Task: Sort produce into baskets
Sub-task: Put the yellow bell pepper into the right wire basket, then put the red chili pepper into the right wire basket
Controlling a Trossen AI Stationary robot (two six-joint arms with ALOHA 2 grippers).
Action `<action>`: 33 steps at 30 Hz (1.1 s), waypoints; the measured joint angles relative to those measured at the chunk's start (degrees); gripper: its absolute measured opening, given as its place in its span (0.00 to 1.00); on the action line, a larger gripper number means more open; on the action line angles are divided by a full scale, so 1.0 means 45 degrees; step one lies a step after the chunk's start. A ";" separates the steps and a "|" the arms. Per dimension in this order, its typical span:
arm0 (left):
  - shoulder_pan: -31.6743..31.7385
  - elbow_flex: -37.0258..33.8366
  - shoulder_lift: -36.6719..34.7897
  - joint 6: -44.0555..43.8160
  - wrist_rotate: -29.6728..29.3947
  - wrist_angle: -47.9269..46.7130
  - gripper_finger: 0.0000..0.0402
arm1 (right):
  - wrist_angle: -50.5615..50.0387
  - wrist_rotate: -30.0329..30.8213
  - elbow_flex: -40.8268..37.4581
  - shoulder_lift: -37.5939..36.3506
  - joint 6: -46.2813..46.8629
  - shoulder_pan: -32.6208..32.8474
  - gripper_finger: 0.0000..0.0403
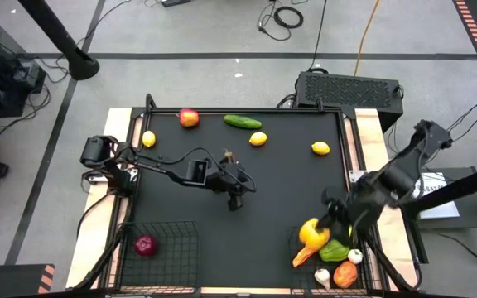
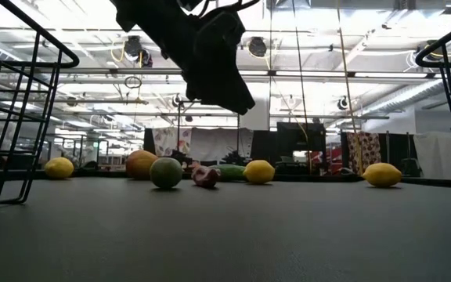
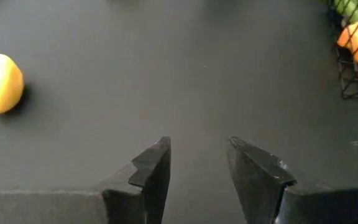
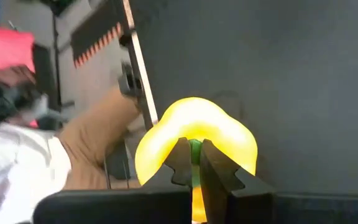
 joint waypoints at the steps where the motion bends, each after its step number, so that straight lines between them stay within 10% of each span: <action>1: -0.0041 0.0000 0.0000 -0.0165 -0.0002 0.0004 0.41 | 0.0116 0.0014 0.0000 0.0318 0.0187 0.0330 0.00; 21: -0.0653 -0.0010 0.0000 -0.1296 -0.1546 0.0059 0.41 | 0.1647 0.0076 0.0000 0.4812 0.1643 0.2805 0.04; 33: -0.0891 -0.0015 0.0000 -0.1631 -0.1783 0.0058 0.41 | 0.1872 0.0043 -0.0003 0.5753 0.1511 0.2805 0.32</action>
